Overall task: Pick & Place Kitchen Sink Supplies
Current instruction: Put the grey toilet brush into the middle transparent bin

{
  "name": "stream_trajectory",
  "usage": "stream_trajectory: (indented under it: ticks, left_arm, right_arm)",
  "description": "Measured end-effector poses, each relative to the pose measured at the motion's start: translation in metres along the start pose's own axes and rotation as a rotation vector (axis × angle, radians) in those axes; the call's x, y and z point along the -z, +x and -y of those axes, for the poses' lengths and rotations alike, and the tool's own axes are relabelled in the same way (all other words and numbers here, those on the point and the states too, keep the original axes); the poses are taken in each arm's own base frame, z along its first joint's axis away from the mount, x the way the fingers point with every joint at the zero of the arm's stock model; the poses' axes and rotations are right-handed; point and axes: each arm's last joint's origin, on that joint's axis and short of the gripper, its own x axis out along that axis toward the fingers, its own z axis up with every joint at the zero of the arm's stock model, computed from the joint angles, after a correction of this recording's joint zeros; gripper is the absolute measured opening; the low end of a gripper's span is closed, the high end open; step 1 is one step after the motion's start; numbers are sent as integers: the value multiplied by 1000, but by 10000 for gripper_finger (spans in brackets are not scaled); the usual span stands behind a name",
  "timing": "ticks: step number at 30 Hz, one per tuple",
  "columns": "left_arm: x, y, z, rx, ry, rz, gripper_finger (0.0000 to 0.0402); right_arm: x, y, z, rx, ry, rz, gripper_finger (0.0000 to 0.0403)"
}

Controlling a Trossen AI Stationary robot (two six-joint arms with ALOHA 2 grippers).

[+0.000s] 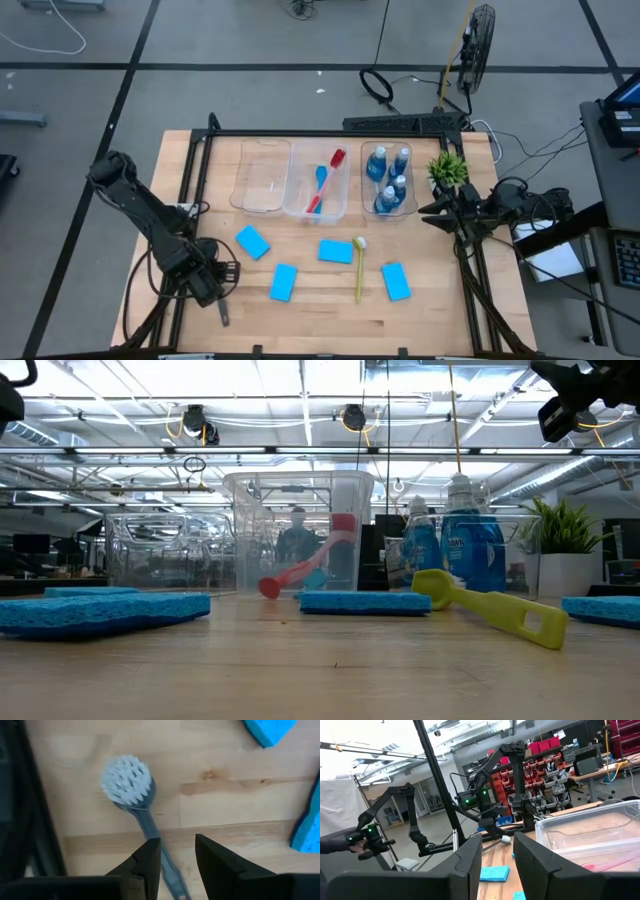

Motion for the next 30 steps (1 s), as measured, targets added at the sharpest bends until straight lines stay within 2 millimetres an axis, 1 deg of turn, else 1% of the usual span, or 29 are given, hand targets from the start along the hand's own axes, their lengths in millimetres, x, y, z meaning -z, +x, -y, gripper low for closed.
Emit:
stream_trajectory:
  ticks: [3, 6, 9, 14, 18, 23, 26, 30]
  left_arm:
    - [0, 9, -1, 11, -2, -31, 124]
    - [0, 17, -2, 11, -12, -60, 137]
    - [0, 20, -4, -18, -21, -84, 161]
    - [0, 21, -6, -57, -20, -112, 211]
    - [-3, 21, -8, -74, -12, -78, 237]
    - [-10, 25, -8, -88, -24, -47, 243]
    - [-13, 32, -10, -87, -32, -47, 244]
    - [-16, 48, -12, -65, -38, -90, 244]
  right_arm:
    - [0, 0, 0, 0, 0, 0, 100]
    - [0, 0, 0, 0, 0, 0, 100]
    - [0, 0, 0, 1, 0, 1, 100]
    - [0, 0, 0, 4, 0, 2, 100]
    - [0, 0, 0, 4, 0, 2, 100]
    - [0, 0, 0, 7, 0, 4, 100]
    - [-1, 0, 0, 4, 2, 12, 100]
    - [-2, 0, 0, 2, 18, 18, 100]
